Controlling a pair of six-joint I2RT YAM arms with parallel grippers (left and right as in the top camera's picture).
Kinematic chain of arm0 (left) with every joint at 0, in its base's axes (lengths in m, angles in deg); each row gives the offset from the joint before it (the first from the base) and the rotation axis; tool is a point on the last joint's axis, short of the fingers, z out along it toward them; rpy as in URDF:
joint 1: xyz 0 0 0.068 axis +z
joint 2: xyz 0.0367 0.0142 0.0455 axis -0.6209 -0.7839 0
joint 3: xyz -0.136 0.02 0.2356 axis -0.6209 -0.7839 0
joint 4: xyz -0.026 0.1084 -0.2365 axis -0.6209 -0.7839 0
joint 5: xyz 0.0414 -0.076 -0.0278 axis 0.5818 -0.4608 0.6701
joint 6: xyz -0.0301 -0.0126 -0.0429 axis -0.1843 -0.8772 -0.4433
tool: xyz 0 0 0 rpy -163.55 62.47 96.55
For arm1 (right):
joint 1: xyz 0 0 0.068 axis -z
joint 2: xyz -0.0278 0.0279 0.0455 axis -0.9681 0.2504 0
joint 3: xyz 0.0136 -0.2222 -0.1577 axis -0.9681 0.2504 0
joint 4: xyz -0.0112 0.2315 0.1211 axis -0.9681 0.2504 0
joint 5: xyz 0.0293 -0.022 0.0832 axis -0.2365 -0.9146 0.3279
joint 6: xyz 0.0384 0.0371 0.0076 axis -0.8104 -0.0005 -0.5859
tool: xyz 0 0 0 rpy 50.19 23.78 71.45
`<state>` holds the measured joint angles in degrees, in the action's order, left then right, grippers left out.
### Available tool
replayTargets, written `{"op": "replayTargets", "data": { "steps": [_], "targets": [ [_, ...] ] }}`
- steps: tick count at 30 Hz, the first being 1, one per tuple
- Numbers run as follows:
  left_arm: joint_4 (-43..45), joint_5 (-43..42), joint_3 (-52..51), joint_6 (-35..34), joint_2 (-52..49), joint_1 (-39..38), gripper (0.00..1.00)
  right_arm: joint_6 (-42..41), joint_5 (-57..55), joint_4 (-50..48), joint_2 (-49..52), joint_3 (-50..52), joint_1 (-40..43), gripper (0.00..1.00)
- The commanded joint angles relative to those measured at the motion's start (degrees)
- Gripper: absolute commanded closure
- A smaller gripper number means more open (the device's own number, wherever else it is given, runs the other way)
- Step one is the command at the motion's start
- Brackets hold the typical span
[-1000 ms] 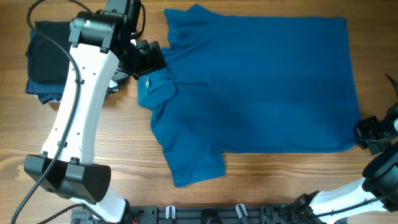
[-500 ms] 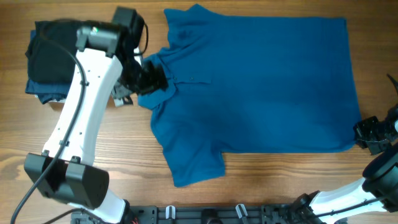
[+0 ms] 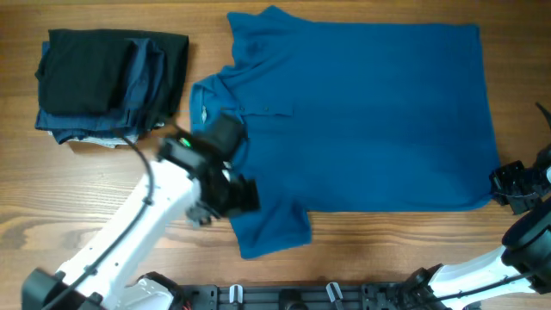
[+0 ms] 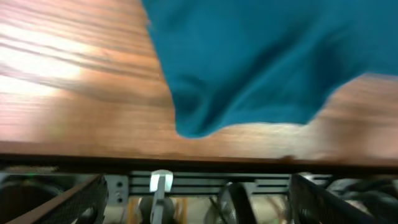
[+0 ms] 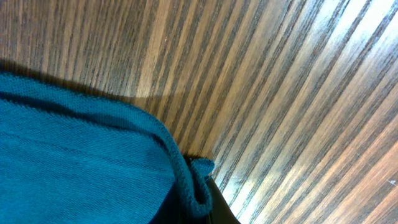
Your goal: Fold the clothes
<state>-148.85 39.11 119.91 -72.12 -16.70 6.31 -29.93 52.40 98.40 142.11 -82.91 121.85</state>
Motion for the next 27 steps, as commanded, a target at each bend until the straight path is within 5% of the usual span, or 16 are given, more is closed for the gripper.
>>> {"op": "replayTargets", "data": {
  "steps": [1, 5, 13, 27],
  "targets": [
    [10.6, -7.3, -11.3, -8.7, 0.0, -6.6, 0.13, -1.2, 2.8, -1.5, 2.4, 2.0, -0.1, 0.96],
    [18.2, -6.9, -16.0, -13.5, 0.0, -8.6, 0.22, -1.2, 4.1, -1.4, 2.4, 2.0, -0.1, 0.96],
    [19.4, 0.0, -20.5, -19.0, 0.0, -8.6, 0.39, -1.7, 5.4, -1.5, 2.4, 2.0, -0.1, 0.96],
    [28.9, 0.4, -24.2, -19.0, 0.0, -8.5, 0.43, -1.5, 5.3, -1.3, 2.4, 2.0, -0.1, 0.96]
  ]
}}
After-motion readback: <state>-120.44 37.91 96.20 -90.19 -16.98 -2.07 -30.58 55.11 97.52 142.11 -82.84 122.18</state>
